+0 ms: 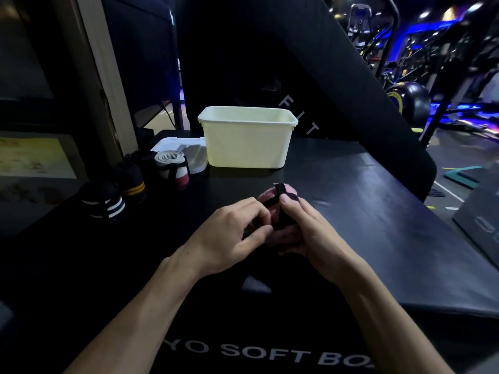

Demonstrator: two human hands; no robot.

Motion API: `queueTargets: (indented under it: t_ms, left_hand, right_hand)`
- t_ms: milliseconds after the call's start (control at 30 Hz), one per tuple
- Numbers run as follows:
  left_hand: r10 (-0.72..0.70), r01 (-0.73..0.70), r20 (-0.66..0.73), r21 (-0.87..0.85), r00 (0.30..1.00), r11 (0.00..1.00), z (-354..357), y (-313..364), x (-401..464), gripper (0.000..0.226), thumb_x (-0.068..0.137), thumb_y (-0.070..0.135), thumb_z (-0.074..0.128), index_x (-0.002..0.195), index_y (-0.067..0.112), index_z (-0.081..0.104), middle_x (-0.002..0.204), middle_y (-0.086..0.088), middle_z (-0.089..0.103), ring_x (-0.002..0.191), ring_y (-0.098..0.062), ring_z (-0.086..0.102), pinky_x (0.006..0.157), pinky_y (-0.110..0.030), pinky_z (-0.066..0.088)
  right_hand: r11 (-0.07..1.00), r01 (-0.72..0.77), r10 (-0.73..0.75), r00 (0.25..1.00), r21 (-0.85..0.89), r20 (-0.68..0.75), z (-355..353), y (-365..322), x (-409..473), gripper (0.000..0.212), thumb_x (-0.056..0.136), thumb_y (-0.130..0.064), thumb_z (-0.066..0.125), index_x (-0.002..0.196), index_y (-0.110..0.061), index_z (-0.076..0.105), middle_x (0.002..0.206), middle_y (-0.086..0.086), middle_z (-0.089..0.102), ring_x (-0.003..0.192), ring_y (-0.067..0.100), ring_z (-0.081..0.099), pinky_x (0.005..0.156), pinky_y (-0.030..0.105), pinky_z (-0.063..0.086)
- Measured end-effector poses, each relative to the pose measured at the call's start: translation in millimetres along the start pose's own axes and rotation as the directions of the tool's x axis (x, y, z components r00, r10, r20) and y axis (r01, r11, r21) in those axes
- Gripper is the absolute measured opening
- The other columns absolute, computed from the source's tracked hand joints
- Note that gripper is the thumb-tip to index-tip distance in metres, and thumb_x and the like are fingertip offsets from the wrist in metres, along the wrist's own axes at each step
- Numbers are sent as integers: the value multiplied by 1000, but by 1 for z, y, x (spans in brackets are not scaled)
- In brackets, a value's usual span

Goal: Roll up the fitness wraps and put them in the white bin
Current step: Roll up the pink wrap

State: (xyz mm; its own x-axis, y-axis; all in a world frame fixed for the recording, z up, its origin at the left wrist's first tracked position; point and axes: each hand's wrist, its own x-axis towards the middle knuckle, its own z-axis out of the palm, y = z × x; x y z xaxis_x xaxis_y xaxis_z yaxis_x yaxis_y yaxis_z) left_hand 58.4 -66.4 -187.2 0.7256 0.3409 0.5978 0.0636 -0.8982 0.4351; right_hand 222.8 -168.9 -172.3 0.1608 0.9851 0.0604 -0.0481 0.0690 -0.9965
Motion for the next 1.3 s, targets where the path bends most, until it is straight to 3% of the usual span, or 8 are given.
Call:
queueTargets:
  t_ms: [367, 500, 633, 800, 900, 967, 1067, 1300]
  left_hand:
    - [-56, 56, -56, 4, 997, 998, 3, 2, 5, 14, 93, 32, 59, 91, 19, 60, 89, 8, 61, 80, -18, 63, 71, -43, 52]
    - [-172, 144, -93, -248, 981, 958, 4, 2, 10, 7, 96, 22, 71, 92, 16, 69, 85, 8, 70, 80, -4, 67, 76, -20, 51]
    - [-207, 175, -65, -334, 976, 926, 3, 3, 6, 10, 89, 18, 79, 96, 16, 72, 91, 6, 74, 86, -10, 73, 80, -22, 54]
    - [-114, 79, -159, -212, 981, 974, 4, 10, 5, 7, 88, 11, 80, 91, 12, 73, 87, 9, 72, 80, -9, 71, 75, -18, 53]
    - [-49, 32, -196, -89, 979, 996, 6, 12, 4, 7, 88, 10, 78, 89, 13, 72, 86, 9, 69, 77, -8, 68, 72, -23, 54]
    - [-17, 19, -208, 8, 978, 1000, 9, 14, 4, 5, 87, 16, 74, 88, 18, 70, 85, 11, 65, 75, -6, 64, 70, -30, 55]
    - [19, 12, -214, 142, 977, 990, 12, 14, 5, 7, 85, 25, 64, 87, 19, 63, 85, 9, 60, 73, -14, 60, 66, -39, 53]
    - [-9, 42, -178, 182, 984, 982, 5, 10, 4, 15, 86, 30, 56, 93, 18, 60, 90, 8, 57, 73, -19, 59, 63, -44, 52]
  right_hand:
    - [994, -94, 88, 992, -64, -86, 1, 0, 2, 28, 99, -44, 55, 113, -21, 62, 86, 4, 69, 68, 21, 65, 61, 32, 48]
    - [957, -228, 246, 965, 179, -87, 2, -2, 3, 45, 99, -52, 45, 112, -17, 68, 89, 11, 75, 71, 27, 73, 69, 35, 56]
    - [921, -262, 286, 957, 289, -43, -8, -5, 2, 62, 97, -60, 38, 123, -12, 68, 98, 12, 75, 84, 28, 72, 77, 38, 57]
    - [931, -231, 266, 960, 282, -90, -9, -2, 4, 59, 91, -62, 54, 124, -15, 68, 103, 10, 72, 97, 22, 64, 92, 42, 46]
    - [929, -170, 228, 963, 328, -146, -7, -2, 5, 44, 96, -43, 60, 120, -7, 67, 99, 14, 72, 81, 19, 69, 78, 38, 56]
    - [970, -115, 162, 963, 215, -213, -4, -2, 3, 24, 97, -30, 58, 108, -12, 69, 95, 11, 67, 74, 13, 65, 68, 35, 58]
    - [1000, -20, 22, 993, 24, -115, 3, -4, -1, 14, 96, -21, 60, 93, -23, 74, 85, 5, 65, 71, 9, 58, 64, 28, 53]
    - [1000, 25, -26, 987, -6, -156, 7, 3, 0, 28, 96, -27, 66, 124, -23, 64, 113, 17, 72, 89, 21, 70, 69, 36, 57]
